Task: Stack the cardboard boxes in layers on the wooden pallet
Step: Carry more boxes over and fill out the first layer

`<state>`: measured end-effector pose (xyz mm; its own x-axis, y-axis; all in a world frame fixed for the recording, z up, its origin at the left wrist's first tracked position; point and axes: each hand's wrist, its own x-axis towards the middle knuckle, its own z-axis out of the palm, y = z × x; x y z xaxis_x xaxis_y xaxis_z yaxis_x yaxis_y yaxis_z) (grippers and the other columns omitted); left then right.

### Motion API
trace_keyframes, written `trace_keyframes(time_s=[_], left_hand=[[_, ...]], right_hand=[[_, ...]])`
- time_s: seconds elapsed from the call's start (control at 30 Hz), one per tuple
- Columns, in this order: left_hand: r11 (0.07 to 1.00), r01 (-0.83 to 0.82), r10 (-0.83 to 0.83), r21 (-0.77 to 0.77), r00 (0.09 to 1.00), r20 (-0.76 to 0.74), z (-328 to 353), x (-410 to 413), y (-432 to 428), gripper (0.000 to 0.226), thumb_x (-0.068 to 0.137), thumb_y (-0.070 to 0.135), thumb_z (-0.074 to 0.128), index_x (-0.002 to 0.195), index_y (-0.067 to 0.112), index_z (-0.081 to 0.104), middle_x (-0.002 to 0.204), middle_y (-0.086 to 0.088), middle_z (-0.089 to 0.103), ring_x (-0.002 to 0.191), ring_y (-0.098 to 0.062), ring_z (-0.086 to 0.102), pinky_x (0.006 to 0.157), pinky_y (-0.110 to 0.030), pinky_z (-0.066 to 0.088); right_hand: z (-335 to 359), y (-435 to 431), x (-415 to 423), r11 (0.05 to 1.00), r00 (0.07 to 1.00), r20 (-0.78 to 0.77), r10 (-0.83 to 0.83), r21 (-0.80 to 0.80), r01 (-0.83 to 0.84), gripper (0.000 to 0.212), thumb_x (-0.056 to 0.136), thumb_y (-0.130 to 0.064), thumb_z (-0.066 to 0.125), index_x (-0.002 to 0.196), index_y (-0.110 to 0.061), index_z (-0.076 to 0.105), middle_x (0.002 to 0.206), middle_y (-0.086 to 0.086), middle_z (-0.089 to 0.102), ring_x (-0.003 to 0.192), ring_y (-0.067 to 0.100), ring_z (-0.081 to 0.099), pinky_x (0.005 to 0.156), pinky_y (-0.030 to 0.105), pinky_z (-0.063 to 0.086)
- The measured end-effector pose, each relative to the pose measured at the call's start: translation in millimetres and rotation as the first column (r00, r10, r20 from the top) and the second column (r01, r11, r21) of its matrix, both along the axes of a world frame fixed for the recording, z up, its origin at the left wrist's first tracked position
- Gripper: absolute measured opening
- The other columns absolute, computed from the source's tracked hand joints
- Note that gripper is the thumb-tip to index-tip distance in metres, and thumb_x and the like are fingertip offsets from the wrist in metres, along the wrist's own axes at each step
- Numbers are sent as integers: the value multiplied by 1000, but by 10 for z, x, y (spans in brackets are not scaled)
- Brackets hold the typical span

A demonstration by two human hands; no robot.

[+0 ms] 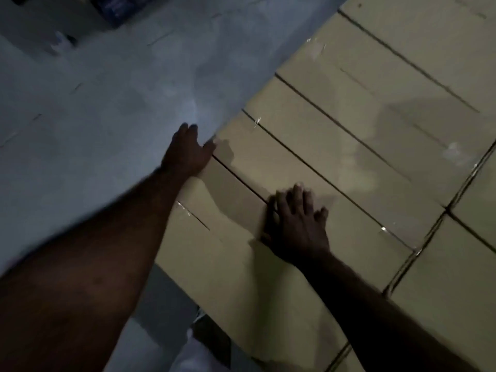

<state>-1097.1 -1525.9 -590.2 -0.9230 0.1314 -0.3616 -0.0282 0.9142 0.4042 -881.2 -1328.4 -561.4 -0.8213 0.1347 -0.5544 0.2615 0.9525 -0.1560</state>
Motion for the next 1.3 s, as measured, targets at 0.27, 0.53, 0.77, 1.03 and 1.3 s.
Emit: trace_keyframes(time_s=[0.27,0.53,0.77,1.03,1.3], left_hand=[[973,168,-195,157,965,175,-228,-111,-43,36,96,55,54,107,21,57,109,-2,64,106,-26,60,81,-30,40],[968,192,-214,163,968,130,-204,-47,30,38,98,48,55,112,14,62,112,-11,68,103,-31,62,81,-31,41],[961,202,-228,186,965,127,-210,122,97,38,99,45,54,112,11,63,112,-12,68,104,-31,61,82,-32,42],[950,175,-218,257,965,148,-240,114,32,47,92,57,53,102,12,64,105,-13,68,99,-33,62,85,-40,48],[951,200,-241,236,957,159,-270,76,27,54,93,60,50,113,12,65,112,-12,69,104,-30,63,90,-40,48]], right_hand=[[-140,-119,-102,996,996,38,-84,-7,85,122,73,-84,54,158,-28,-13,163,14,-25,150,36,-23,114,72,-2],[-84,-38,-30,995,995,44,-93,-30,94,124,70,-85,56,157,-31,-14,163,12,-27,150,34,-24,114,72,-1],[-121,32,159,995,995,38,-92,-21,92,124,70,-85,56,157,-30,-13,164,11,-26,151,33,-22,114,71,1],[-110,47,183,995,996,30,-89,-31,90,124,69,-82,61,158,-30,-8,165,10,-22,152,32,-19,115,70,0],[-101,51,181,998,997,33,-67,-13,68,124,71,-82,60,158,-28,-10,164,11,-25,151,33,-20,115,70,1]])
